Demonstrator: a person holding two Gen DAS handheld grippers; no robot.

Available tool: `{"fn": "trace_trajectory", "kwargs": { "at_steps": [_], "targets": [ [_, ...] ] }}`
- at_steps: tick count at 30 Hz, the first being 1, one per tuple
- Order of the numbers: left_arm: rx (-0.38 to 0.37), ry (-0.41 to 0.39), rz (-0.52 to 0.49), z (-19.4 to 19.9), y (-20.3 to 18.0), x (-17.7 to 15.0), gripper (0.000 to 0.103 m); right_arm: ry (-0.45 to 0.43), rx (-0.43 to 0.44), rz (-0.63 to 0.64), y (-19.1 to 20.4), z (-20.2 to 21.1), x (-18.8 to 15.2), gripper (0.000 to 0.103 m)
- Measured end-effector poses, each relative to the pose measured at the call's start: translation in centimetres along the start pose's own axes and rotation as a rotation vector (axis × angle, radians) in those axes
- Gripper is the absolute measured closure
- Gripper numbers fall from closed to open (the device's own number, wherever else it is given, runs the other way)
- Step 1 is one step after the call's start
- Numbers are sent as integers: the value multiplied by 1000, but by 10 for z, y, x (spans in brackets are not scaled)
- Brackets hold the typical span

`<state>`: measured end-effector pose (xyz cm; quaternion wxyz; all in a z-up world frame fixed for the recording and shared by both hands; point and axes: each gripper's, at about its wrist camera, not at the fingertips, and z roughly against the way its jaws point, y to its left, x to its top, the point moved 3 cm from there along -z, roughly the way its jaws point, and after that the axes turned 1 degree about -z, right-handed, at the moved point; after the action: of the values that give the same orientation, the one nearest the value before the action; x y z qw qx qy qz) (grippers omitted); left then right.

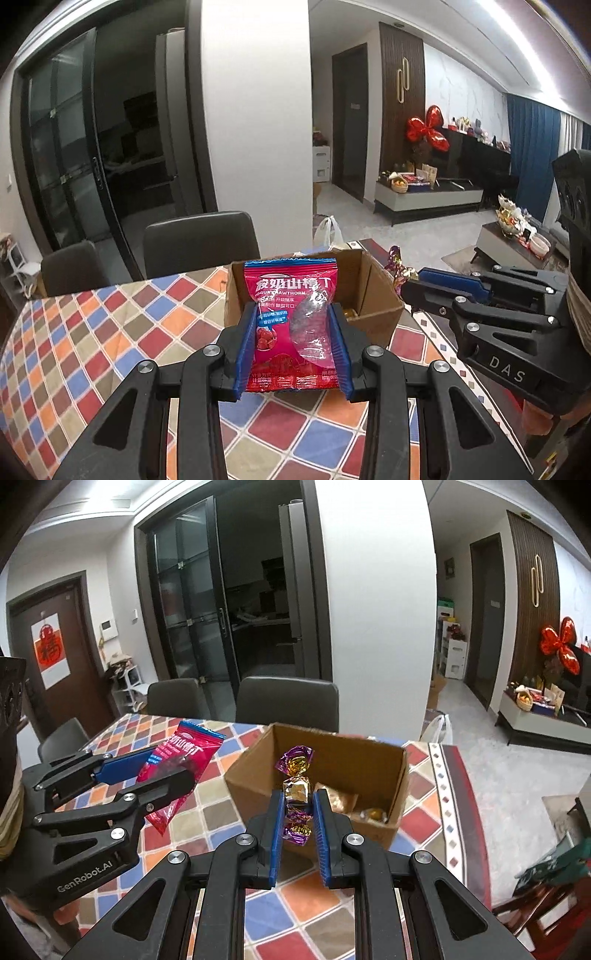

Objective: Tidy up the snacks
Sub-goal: 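Carry both snacks over the box and open both tools to drop them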

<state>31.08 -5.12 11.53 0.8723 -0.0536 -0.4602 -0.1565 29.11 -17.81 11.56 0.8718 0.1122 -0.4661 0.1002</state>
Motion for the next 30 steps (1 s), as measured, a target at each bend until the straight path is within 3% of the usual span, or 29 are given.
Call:
{"fn": "trace_trajectory", "kwargs": {
  "at_steps": [10, 18, 21, 23, 25, 30],
  "targets": [
    [-38, 49, -11, -42, 6, 27, 66, 83, -28, 18, -21, -33, 22, 86],
    [-46, 143, 48, -90, 17, 41, 65, 160, -44, -11, -37, -67, 33, 86],
    [-40, 178, 67, -101, 18, 43, 49, 185, -62, -20, -41, -77, 35, 86],
    [-22, 175, 87, -101, 20, 43, 39, 201, -85, -38, -46, -81, 37, 81],
    [7, 169, 80, -97, 22, 41, 35, 215, -101, -71, -52, -82, 36, 50],
    [106, 148, 41, -73, 17, 30, 21, 202, -149, -96, -58, -67, 29, 46]
  ]
}}
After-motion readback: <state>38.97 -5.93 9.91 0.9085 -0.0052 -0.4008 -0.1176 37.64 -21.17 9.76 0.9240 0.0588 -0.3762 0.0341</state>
